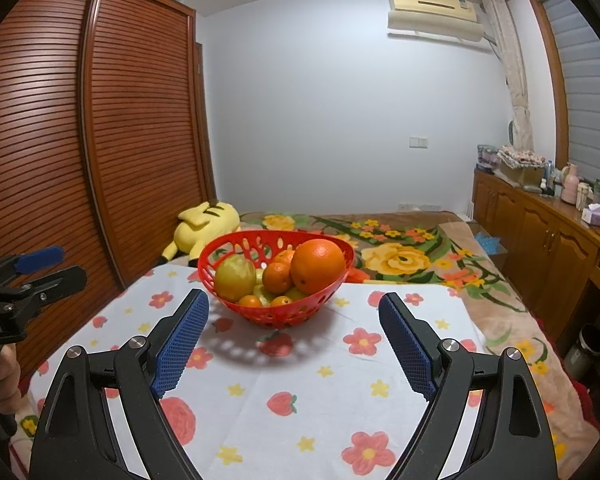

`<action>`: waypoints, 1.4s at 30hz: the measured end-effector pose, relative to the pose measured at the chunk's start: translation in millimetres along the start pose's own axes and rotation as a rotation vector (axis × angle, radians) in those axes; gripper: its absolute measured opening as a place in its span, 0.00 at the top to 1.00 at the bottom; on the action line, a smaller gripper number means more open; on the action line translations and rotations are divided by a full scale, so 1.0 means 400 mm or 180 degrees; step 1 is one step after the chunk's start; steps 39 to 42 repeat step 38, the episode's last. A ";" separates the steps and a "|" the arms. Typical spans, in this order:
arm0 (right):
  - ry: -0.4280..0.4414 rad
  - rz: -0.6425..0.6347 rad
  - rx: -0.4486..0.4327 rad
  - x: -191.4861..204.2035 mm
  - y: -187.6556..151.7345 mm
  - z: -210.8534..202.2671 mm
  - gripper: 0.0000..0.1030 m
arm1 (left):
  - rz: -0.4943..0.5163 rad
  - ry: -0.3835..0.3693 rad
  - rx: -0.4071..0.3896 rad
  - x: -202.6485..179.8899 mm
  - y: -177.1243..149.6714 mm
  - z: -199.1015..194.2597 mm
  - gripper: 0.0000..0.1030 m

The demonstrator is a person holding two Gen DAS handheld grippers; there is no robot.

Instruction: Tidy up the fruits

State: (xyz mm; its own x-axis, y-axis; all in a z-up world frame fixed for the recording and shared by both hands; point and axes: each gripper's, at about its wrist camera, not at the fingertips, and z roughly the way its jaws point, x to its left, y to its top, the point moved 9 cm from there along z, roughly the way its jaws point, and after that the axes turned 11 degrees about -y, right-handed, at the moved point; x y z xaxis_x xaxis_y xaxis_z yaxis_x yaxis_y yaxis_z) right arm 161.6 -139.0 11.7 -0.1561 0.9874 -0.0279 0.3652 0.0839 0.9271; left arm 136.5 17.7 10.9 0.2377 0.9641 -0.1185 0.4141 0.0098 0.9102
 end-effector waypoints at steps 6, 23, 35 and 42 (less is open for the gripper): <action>-0.0008 0.0005 -0.0001 -0.001 0.001 0.000 0.14 | 0.0005 0.0013 0.0001 -0.001 -0.001 -0.002 0.13; -0.0010 0.0004 0.0000 -0.002 0.001 -0.001 0.14 | 0.0004 0.0010 0.0000 0.000 -0.002 -0.002 0.13; -0.0016 0.0011 0.0002 -0.004 0.002 -0.001 0.14 | 0.0002 0.0007 0.0028 -0.008 -0.002 -0.004 0.13; -0.0014 0.0007 -0.0003 -0.004 0.002 -0.001 0.14 | 0.0002 0.0016 0.0026 -0.007 -0.002 -0.004 0.13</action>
